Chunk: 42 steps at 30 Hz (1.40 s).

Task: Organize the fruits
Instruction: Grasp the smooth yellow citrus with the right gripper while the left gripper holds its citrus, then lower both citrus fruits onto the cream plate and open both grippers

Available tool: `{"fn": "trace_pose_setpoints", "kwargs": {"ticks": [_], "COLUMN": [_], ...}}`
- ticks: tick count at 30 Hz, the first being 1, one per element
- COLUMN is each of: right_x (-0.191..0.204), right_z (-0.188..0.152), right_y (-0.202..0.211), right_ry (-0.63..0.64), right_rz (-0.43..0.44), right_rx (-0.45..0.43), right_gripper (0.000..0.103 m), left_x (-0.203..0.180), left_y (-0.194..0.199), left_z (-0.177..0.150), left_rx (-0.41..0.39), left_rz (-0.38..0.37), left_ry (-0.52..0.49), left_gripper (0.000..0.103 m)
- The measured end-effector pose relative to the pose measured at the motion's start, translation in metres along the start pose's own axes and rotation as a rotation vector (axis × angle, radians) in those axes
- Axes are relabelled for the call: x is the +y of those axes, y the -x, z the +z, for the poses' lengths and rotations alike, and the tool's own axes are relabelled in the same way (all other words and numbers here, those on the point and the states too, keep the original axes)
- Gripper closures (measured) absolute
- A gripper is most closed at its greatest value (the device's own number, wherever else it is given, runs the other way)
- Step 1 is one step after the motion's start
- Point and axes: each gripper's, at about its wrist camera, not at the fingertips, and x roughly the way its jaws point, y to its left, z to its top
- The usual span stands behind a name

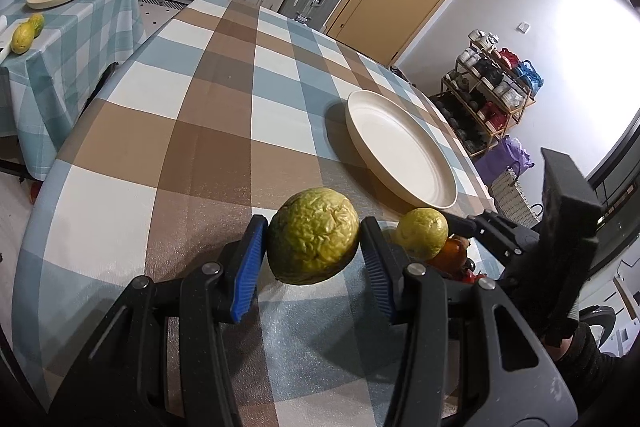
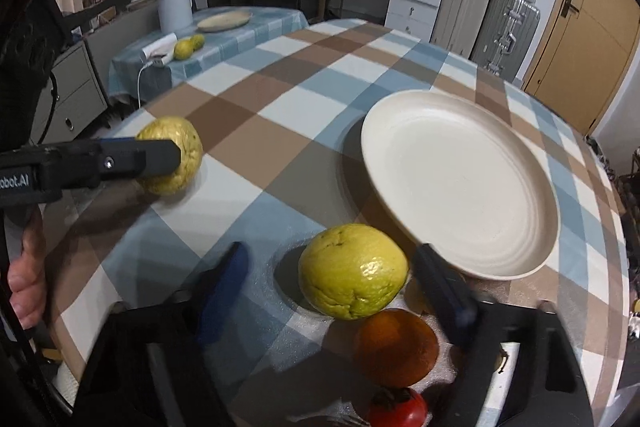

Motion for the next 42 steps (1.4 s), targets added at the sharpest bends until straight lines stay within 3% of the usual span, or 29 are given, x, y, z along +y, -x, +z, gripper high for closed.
{"fn": "trace_pose_setpoints", "kwargs": {"ticks": [6,16,27,42], "right_x": [-0.003,-0.021,-0.047,-0.134], "right_z": [-0.002,-0.003,0.002,0.033], "right_y": [-0.008,-0.001,0.038,0.053], "right_ry": [0.015,-0.076,-0.144,-0.221], "right_rz": [-0.064,0.030,0.134,0.140], "right_rx": [0.050,0.007,-0.157,-0.244], "right_gripper": [0.048,0.049,0.049,0.049], "left_x": [-0.001,-0.014,-0.050,-0.109], "left_y": [-0.006,-0.016,-0.043,-0.103], "left_z": [0.002,0.012,0.033,0.107], "left_rx": [0.004,0.015,0.040,0.033], "left_rz": [0.017,0.042,0.054,0.017], "left_ry": [-0.005,-0.028,-0.082,-0.171], "left_gripper": [0.058,0.058,0.058,0.058]}}
